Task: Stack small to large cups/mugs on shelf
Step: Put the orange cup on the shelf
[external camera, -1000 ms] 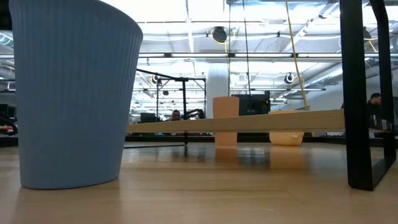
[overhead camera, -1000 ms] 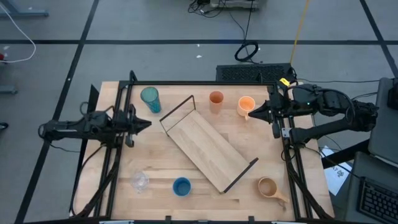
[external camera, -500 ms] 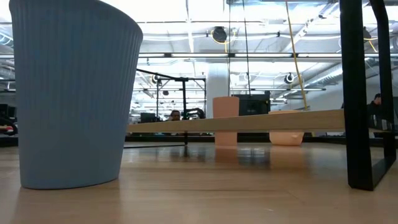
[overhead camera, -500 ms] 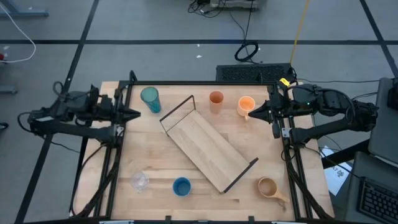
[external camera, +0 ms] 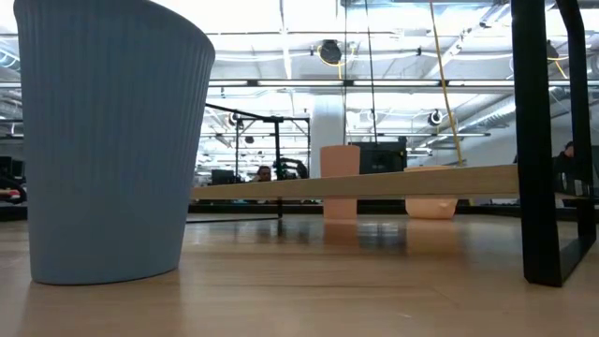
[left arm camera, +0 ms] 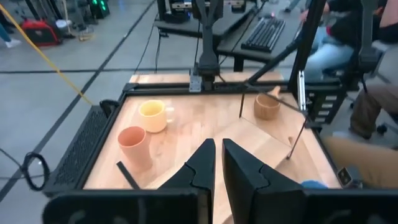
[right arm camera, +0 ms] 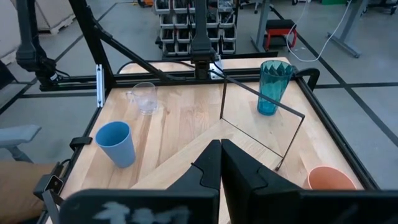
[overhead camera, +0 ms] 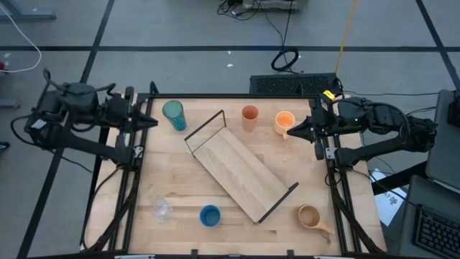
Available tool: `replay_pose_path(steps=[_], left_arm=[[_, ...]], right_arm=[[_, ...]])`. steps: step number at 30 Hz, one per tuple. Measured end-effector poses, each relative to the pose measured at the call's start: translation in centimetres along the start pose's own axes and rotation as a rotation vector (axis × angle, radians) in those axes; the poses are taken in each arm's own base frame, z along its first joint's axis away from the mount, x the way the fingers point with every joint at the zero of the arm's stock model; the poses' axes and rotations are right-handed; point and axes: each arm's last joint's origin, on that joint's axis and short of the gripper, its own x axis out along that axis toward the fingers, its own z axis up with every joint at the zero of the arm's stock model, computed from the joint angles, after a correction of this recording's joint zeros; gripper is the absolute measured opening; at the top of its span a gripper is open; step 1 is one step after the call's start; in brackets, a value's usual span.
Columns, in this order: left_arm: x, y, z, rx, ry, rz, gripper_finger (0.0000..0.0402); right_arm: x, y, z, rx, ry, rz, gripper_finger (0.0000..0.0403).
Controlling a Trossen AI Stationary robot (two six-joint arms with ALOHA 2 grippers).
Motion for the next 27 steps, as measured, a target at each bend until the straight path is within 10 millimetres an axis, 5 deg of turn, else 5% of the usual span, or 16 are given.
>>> replay_pose_path(steps=[8,27], left_arm=[[1.2,0.2,1.7,0.059,0.214,0.052,0.0031],[3.8,-0.6,0.5,0.026,0.364,0.137,0.0031]], right_arm=[[0.1,0.0,-0.1,0.005,0.014,-0.001,0.0000],[3.1,-0.3,-0.3,0.074,0.094,-0.125,0.0000]])
